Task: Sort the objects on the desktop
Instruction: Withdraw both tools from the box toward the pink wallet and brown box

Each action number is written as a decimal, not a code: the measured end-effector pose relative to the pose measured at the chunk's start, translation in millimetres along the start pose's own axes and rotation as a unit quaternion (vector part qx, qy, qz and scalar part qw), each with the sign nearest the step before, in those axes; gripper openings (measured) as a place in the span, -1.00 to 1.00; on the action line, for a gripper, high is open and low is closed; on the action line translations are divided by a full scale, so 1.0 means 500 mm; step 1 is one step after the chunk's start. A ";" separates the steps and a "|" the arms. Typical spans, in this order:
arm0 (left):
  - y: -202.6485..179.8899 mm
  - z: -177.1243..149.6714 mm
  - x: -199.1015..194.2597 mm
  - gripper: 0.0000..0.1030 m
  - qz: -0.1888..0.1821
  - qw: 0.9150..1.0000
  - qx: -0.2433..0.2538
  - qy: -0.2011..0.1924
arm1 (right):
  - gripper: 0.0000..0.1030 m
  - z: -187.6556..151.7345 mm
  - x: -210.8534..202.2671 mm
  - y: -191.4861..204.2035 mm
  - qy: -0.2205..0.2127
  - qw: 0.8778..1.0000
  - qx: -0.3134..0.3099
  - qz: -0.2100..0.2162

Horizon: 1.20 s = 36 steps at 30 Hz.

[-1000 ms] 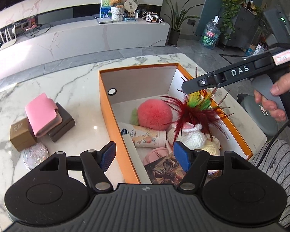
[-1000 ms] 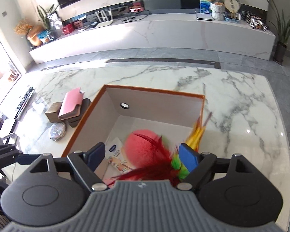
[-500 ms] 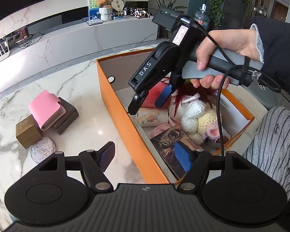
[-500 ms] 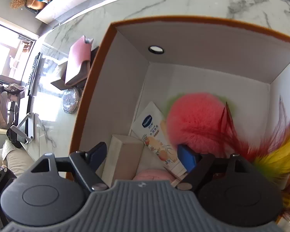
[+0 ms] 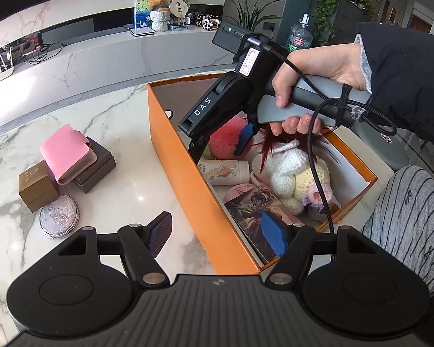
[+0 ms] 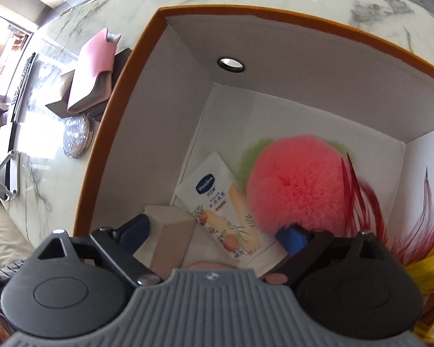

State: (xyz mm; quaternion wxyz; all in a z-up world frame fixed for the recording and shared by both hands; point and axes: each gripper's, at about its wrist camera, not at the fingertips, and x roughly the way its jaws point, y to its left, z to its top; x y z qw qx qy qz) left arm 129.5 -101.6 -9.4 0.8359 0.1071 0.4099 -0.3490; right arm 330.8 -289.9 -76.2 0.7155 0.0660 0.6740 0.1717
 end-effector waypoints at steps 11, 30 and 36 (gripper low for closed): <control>0.005 -0.002 -0.006 0.56 -0.003 1.000 -0.004 -0.001 | 0.99 -0.007 0.024 -0.048 0.039 0.993 0.102 0.043; 0.048 -0.027 -0.043 0.56 0.032 0.998 -0.039 -0.031 | 0.97 -0.089 -0.200 0.070 -0.137 0.985 -0.094 0.049; 0.121 -0.083 -0.091 0.56 0.091 0.986 -0.126 -0.066 | 0.97 -0.129 -0.282 0.180 -0.274 0.949 -0.142 0.060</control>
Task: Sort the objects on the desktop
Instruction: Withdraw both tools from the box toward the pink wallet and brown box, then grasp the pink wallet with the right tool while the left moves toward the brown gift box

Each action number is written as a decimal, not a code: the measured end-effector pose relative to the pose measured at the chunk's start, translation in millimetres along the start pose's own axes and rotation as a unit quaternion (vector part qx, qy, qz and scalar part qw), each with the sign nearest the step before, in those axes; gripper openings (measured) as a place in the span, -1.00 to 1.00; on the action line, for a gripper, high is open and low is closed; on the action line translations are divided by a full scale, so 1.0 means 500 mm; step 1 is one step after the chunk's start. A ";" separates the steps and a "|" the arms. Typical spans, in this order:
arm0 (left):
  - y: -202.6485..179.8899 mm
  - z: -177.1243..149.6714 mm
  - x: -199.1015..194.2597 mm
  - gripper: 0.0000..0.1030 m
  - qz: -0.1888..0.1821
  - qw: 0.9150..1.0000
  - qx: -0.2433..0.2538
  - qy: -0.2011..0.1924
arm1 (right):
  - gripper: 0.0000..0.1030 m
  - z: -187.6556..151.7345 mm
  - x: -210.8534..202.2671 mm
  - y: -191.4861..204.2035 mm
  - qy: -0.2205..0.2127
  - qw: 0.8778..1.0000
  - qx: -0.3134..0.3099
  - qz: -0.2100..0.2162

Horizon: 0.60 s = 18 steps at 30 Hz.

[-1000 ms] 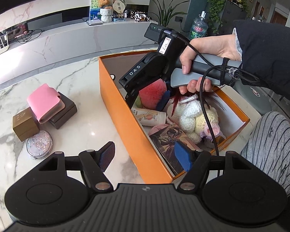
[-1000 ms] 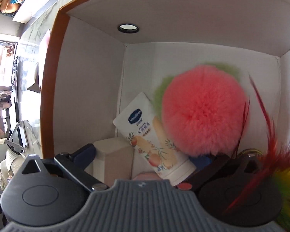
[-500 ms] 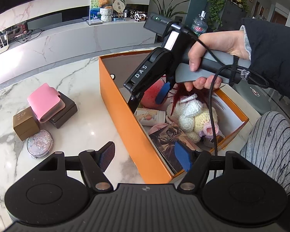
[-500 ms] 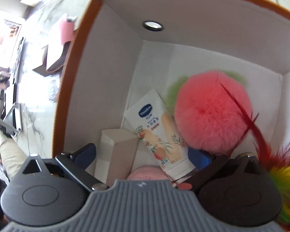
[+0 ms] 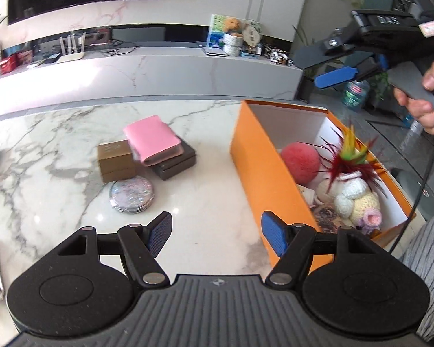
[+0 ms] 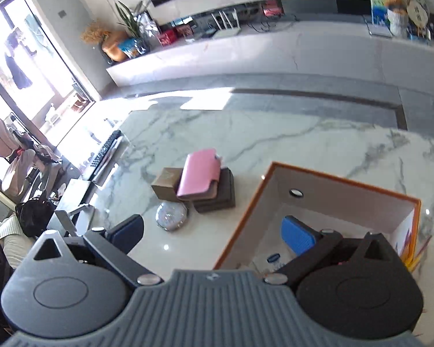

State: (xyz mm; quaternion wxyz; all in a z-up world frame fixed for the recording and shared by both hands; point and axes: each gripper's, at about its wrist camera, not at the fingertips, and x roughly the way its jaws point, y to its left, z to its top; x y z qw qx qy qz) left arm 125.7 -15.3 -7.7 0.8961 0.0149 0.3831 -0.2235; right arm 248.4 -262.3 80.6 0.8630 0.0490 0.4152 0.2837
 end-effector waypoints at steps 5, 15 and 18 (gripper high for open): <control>0.080 -0.026 -0.013 0.56 0.041 0.999 -0.031 -0.005 | 0.97 0.007 0.047 0.112 -0.001 0.994 -0.110 0.016; 0.169 0.044 0.034 0.71 0.028 0.998 -0.040 -0.027 | 0.97 0.074 0.249 0.095 0.063 0.997 -0.011 -0.047; 0.181 0.083 0.077 0.71 0.029 0.999 -0.037 -0.021 | 0.97 0.105 0.323 0.055 0.099 0.991 0.072 -0.052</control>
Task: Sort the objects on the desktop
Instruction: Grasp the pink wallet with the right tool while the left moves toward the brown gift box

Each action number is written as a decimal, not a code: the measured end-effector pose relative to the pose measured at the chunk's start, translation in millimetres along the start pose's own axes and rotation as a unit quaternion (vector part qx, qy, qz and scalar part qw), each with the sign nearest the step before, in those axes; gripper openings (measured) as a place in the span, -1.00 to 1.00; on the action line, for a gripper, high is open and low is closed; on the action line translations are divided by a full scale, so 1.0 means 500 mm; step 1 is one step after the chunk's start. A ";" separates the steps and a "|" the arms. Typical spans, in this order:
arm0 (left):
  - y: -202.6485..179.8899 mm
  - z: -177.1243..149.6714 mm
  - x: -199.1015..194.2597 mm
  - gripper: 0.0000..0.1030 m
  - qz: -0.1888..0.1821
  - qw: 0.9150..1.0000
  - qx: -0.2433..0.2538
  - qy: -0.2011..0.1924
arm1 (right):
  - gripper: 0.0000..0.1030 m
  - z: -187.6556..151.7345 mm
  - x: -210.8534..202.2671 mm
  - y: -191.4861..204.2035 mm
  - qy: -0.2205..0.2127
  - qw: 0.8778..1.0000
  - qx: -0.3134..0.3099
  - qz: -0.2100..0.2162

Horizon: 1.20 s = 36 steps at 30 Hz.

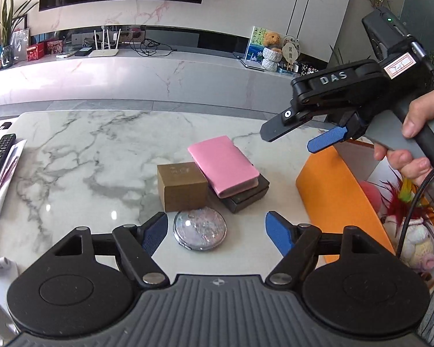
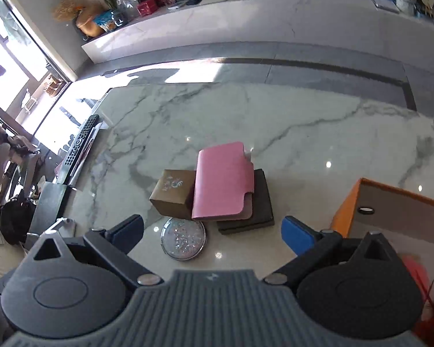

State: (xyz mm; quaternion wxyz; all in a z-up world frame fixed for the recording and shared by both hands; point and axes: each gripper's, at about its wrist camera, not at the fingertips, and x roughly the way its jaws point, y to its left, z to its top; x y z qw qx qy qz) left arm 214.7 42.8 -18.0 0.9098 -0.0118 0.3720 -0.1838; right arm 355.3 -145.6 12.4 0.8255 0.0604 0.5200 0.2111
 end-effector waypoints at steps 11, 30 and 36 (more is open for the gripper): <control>0.002 0.036 0.176 0.71 0.034 0.998 0.030 0.047 | 0.97 0.092 0.188 0.024 0.061 0.994 -0.041 -0.084; 0.025 0.040 0.272 0.71 0.054 0.993 0.008 0.107 | 0.97 0.104 0.286 0.029 0.120 0.987 -0.060 -0.090; 0.040 0.044 0.269 0.71 0.048 0.993 -0.001 0.108 | 0.74 0.104 0.279 0.028 0.110 0.989 -0.063 -0.079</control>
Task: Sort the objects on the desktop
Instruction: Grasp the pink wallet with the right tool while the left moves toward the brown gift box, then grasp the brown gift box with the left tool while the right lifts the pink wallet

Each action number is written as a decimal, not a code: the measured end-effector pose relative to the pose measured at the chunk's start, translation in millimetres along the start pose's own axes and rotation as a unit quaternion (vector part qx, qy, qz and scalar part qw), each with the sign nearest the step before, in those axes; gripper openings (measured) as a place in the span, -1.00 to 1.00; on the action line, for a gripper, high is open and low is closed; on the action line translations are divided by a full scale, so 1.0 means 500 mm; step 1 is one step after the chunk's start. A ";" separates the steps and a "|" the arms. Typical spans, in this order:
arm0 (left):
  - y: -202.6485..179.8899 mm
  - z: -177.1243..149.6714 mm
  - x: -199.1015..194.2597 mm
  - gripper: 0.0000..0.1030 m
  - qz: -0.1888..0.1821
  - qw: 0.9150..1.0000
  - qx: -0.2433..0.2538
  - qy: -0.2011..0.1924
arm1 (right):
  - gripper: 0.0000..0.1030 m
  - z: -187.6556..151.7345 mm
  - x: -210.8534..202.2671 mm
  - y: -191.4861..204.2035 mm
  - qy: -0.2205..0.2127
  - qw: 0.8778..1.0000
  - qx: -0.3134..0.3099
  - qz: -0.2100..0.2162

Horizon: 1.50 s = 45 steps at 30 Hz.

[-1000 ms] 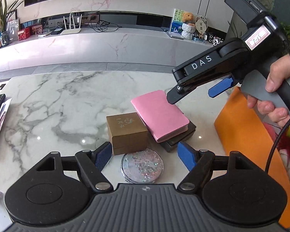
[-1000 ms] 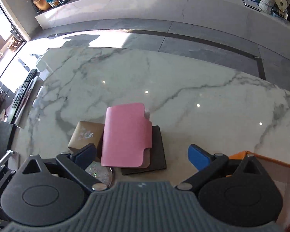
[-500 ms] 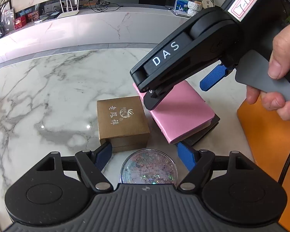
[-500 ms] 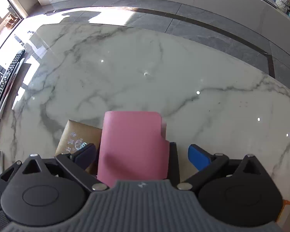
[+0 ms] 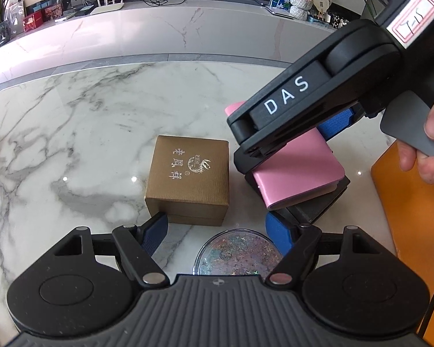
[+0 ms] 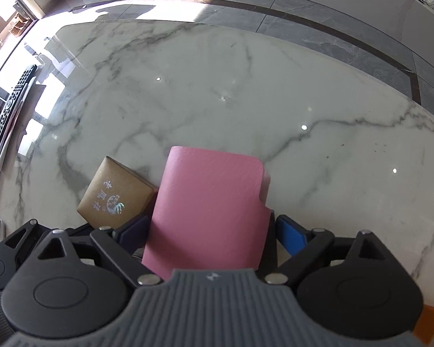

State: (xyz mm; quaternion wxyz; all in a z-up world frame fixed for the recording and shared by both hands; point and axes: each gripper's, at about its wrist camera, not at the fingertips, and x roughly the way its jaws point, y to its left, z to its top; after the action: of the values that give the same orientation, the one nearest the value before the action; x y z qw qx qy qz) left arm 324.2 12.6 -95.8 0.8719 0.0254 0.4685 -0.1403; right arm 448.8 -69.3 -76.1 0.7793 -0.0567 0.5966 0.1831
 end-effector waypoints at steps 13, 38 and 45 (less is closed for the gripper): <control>0.012 0.020 0.017 0.71 0.016 1.000 -0.003 -0.003 | 0.63 -0.018 -0.035 -0.049 -0.032 0.999 0.041 0.016; 0.027 0.100 0.013 0.73 -0.013 0.983 0.182 0.031 | 0.64 -0.062 -0.115 -0.107 -0.044 0.988 0.030 0.148; 0.015 0.126 0.070 0.73 -0.009 0.966 0.242 0.089 | 0.64 -0.067 -0.111 -0.104 -0.036 0.986 0.023 0.159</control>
State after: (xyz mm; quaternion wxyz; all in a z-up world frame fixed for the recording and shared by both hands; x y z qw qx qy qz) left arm 395.5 1.1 -89.8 0.7935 0.2436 0.4962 -0.2546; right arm 424.5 -139.6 -39.7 0.7626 0.0634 0.5735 0.2925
